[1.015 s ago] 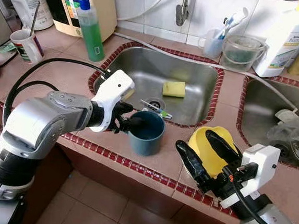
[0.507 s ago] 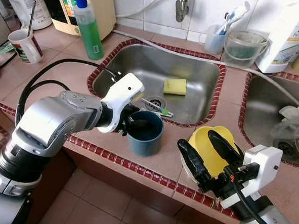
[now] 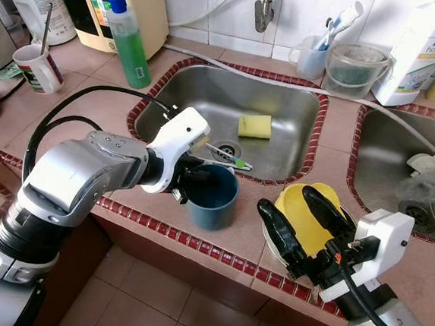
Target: Kitchen organization
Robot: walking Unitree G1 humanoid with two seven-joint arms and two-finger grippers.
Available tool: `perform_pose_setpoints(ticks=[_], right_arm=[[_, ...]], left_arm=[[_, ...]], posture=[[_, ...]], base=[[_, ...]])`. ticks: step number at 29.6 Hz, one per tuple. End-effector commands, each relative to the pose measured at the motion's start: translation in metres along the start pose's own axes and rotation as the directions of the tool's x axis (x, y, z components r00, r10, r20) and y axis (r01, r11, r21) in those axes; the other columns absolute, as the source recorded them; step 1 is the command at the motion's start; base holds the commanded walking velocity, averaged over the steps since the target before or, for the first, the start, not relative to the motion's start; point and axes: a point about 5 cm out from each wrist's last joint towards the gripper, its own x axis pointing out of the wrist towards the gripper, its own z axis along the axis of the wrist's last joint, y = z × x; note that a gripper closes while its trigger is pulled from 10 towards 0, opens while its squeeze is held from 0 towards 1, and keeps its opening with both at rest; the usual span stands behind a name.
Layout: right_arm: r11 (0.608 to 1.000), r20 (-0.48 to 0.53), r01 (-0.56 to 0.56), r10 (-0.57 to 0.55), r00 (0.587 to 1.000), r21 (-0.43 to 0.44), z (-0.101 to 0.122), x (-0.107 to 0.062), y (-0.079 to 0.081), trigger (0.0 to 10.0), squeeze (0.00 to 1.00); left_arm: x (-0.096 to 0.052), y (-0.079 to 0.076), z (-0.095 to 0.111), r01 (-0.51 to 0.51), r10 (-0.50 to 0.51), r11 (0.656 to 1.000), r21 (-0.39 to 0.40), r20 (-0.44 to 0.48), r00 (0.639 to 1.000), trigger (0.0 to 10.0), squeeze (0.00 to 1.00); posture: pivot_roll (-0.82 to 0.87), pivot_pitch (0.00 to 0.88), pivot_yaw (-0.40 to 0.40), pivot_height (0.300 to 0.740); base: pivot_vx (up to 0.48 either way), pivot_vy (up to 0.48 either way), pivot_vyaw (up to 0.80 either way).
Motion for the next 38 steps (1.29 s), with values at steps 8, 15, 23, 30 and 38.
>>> perform_pose_setpoints(ticks=[8,15,23,30,38], right_arm=[[1.000,0.011,-0.014,0.014,1.000,-0.022,0.003,0.001,0.002,10.0,0.00],[1.000,0.016,-0.016,0.016,1.000,-0.023,0.004,0.002,0.002,10.0,0.00],[0.999,0.031,-0.011,0.012,0.999,-0.031,0.007,0.004,-0.001,10.0,0.00],[0.999,0.045,-0.009,0.010,0.999,-0.034,0.009,0.007,-0.003,10.0,0.00],[0.999,0.059,-0.023,0.025,0.998,-0.034,0.011,0.013,-0.004,10.0,0.00]], left_arm=[[-0.002,0.000,0.004,0.004,-0.004,0.999,0.036,0.008,1.000,0.0,0.00],[-0.002,0.001,0.005,0.002,-0.002,0.999,0.037,0.013,1.000,0.0,0.00],[-0.004,0.010,0.011,-0.048,0.047,0.998,0.030,0.047,0.998,0.0,0.00],[-0.007,0.025,0.021,-0.123,0.119,0.992,0.034,0.094,0.988,0.0,0.00],[-0.010,0.051,0.039,-0.257,0.251,0.966,0.000,0.212,0.945,4.2,0.00]], posture=[[0.01,0.115,0.117,0.740],[0.00,0.111,0.116,0.740],[0.01,0.107,0.111,0.740],[0.01,0.106,0.101,0.740],[0.01,0.101,0.083,0.740]], base=[[0.000,0.000,0.00],[0.000,0.000,0.00],[0.000,0.000,0.00],[0.000,0.000,0.00],[0.000,0.000,0.00]])
